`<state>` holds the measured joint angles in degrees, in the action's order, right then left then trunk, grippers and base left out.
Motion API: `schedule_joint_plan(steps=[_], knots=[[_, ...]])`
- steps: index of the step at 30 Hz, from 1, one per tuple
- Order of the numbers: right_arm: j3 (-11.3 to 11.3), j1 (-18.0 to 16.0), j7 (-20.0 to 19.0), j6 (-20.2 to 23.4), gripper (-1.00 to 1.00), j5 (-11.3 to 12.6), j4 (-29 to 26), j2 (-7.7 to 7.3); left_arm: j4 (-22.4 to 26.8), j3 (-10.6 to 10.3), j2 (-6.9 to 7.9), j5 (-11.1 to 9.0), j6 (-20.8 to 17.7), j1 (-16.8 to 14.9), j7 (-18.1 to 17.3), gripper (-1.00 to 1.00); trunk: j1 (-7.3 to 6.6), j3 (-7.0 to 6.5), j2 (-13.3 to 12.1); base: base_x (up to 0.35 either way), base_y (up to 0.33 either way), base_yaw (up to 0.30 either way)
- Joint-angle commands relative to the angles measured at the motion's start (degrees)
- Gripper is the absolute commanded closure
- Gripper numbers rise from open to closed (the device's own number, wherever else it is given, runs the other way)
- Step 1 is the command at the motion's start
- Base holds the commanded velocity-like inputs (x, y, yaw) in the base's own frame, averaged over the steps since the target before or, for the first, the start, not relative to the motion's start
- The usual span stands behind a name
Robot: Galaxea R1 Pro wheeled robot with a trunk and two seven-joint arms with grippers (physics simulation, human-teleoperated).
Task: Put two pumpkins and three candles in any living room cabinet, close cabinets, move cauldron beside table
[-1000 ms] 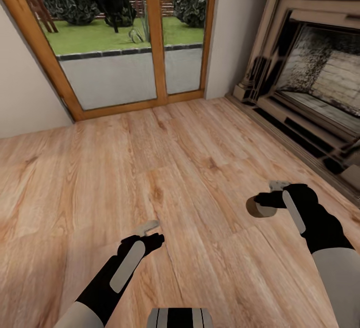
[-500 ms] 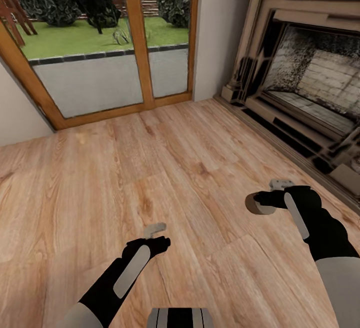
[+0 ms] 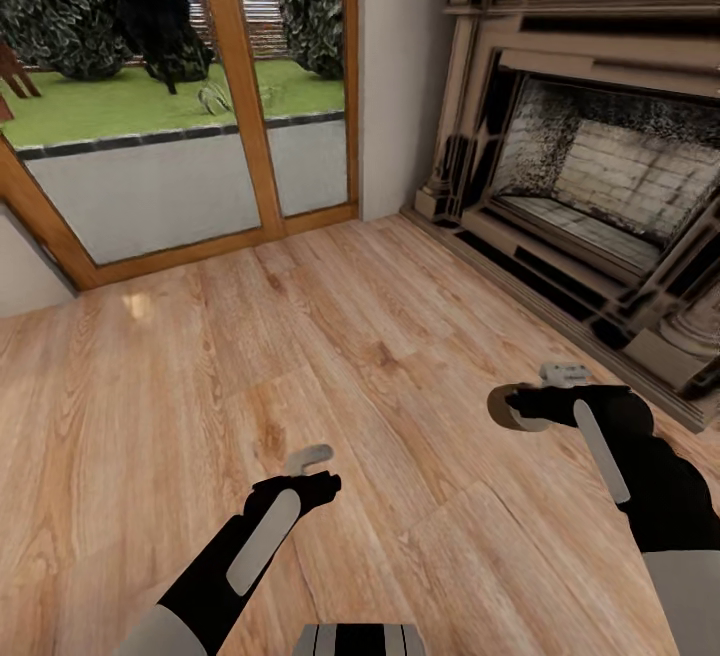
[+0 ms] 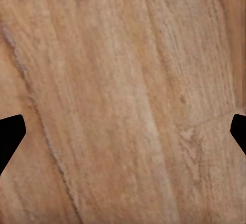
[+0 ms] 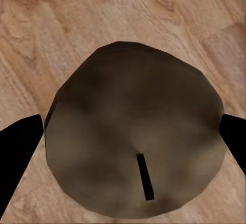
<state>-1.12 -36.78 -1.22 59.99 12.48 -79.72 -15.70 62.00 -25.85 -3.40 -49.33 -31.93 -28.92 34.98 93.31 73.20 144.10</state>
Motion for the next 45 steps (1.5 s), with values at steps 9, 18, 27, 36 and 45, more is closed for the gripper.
schedule_joint_plan(steps=[9,18,27,36,45], knots=[[3.45,5.10,0.20,0.01,1.00,-0.34,-9.90,0.28,-0.03,5.97,0.84,-0.65,5.93,1.62,-0.23,-1.00,-0.22,-2.00,-0.13,0.000,0.000,-0.002],[3.50,5.32,0.17,0.01,1.00,-0.35,-10.52,0.20,-1.42,11.08,0.88,-0.72,6.51,2.61,-0.35,-1.00,-0.45,-3.99,-0.25,0.000,0.000,0.000],[3.59,6.59,0.17,0.01,1.00,-0.35,-12.62,0.11,-4.98,11.52,0.93,-0.69,6.01,2.03,-5.32,-1.00,-0.69,-5.99,-0.37,0.000,0.000,0.000],[3.58,6.63,0.17,0.01,1.00,-0.35,-12.66,0.14,-5.14,12.75,0.83,-0.56,5.99,2.05,-5.95,-1.00,-0.92,-7.98,-0.49,0.000,0.000,0.000],[3.58,6.63,0.17,0.01,1.00,-0.35,-12.66,0.14,-5.13,12.68,0.68,-0.38,6.24,2.15,-5.89,-1.00,-1.15,-9.97,-0.61,0.000,0.000,0.000]])
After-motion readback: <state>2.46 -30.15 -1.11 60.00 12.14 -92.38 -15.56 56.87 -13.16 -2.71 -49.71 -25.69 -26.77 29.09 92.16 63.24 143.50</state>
